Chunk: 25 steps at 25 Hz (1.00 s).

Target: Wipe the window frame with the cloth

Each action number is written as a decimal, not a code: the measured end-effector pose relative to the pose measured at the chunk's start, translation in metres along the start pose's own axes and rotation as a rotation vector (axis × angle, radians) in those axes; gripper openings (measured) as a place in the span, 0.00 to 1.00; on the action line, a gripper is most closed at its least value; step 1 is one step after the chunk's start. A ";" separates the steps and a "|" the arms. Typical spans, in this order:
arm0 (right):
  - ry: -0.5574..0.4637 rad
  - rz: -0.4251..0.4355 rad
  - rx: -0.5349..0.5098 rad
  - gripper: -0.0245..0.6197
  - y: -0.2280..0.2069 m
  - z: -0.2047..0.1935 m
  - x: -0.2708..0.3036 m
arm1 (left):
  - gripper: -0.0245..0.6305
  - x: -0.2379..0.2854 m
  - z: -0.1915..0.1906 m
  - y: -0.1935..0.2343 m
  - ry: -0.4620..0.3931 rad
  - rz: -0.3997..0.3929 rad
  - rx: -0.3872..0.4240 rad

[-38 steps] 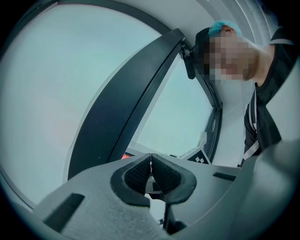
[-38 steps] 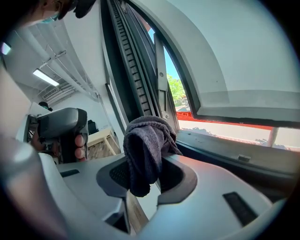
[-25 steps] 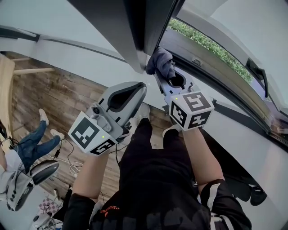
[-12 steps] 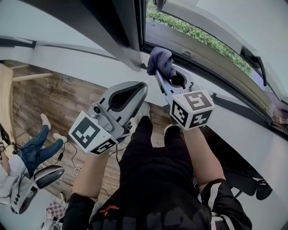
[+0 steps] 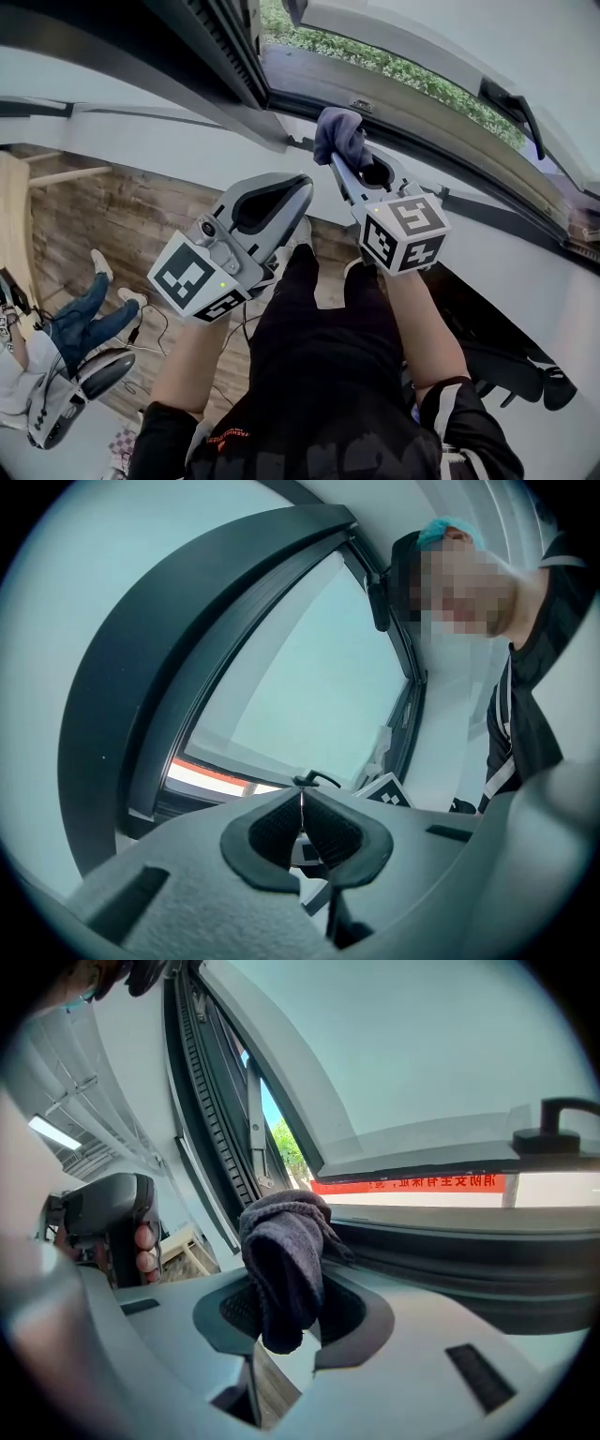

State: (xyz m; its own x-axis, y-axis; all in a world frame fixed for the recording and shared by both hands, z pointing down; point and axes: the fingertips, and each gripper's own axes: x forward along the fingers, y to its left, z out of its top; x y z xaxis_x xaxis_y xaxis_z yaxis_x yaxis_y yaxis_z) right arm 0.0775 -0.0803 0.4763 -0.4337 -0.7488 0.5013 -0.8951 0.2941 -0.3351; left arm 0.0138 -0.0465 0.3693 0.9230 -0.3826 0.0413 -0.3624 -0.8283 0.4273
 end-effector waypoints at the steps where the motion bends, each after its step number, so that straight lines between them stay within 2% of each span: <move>1: -0.002 -0.004 0.003 0.20 -0.003 -0.001 -0.003 | 0.07 0.003 0.000 -0.002 0.002 -0.005 0.002; 18: -0.010 -0.062 0.019 0.20 -0.034 -0.004 -0.047 | 0.07 0.034 0.007 -0.035 0.004 -0.063 0.027; 25: -0.049 -0.053 -0.021 0.20 -0.020 0.024 -0.055 | 0.07 0.027 0.031 -0.039 -0.041 -0.059 0.059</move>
State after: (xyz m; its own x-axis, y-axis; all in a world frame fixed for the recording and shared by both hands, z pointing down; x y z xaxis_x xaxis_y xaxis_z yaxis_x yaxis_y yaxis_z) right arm 0.1222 -0.0590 0.4363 -0.3806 -0.7918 0.4777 -0.9189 0.2656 -0.2917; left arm 0.0486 -0.0372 0.3258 0.9371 -0.3484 -0.0201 -0.3161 -0.8719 0.3740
